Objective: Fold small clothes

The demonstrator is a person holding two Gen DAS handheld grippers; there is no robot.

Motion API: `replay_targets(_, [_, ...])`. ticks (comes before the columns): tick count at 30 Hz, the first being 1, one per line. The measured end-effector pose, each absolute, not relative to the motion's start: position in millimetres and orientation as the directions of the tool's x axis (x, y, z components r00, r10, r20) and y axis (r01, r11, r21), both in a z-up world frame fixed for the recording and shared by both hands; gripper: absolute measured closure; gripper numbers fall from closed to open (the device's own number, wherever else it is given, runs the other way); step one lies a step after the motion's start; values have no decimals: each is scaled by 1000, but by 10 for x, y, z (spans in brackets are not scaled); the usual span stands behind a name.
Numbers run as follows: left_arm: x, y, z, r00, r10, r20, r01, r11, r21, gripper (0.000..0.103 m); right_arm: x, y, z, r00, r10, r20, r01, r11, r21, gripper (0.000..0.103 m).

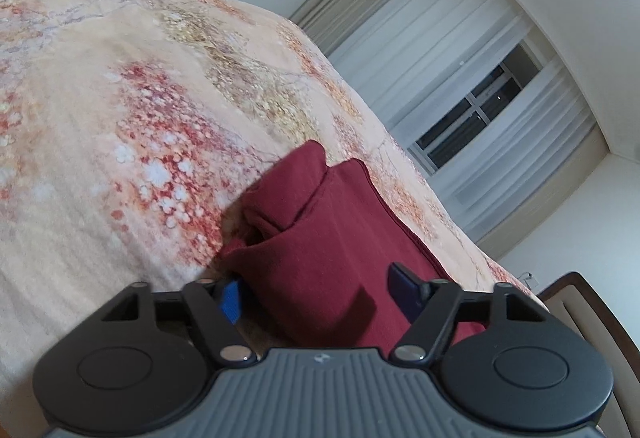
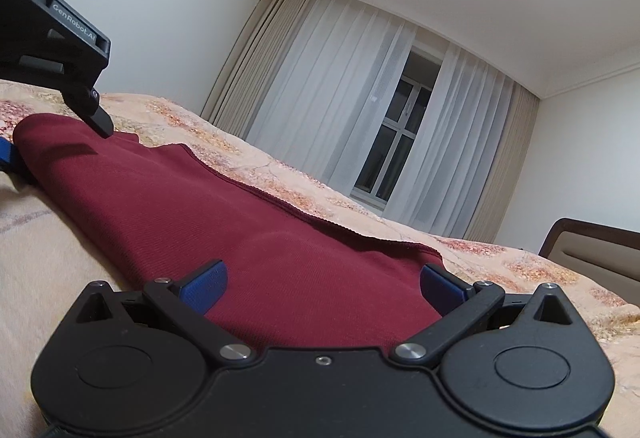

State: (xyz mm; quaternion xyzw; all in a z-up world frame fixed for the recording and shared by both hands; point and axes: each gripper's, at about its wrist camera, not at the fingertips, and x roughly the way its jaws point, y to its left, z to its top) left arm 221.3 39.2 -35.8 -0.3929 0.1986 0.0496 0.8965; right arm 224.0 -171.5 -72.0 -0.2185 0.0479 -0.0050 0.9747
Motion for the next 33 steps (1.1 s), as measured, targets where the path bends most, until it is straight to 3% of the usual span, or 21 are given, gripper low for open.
replay_targets(2, [2207, 430, -379, 914, -58, -402, -260, 676, -690, 54, 2237, -1710, -731, 996, -31, -89, -10, 904, -427, 1])
replay_targets(3, [2203, 455, -396, 913, -57, -403, -265, 667, -696, 57, 2236, -1709, -735, 996, -31, -87, -9, 904, -427, 0])
replay_targets(15, [2222, 481, -422, 914, -55, -401, -267, 661, -701, 58, 2171, -1733, -709, 996, 62, -71, -87, 900, -428, 1])
replay_targets(19, [2289, 493, -387, 917, -76, -391, -244, 670, -702, 78, 2174, -1748, -701, 994, 66, -83, -95, 903, -419, 0])
replay_targets(23, [2357, 469, -281, 924, -85, -374, -210, 705, -678, 87, 2190, -1790, -662, 991, 82, -106, -117, 914, -389, 0])
replay_targets(28, [2441, 318, 6, 944, -116, -307, -105, 779, -618, 90, 2211, -2007, -494, 978, 116, -171, -160, 950, -267, 0])
replay_targets(33, [2587, -109, 406, 953, -200, -228, 63, 865, -498, 90, 2044, -2236, -416, 989, 23, -144, -59, 967, -248, 0])
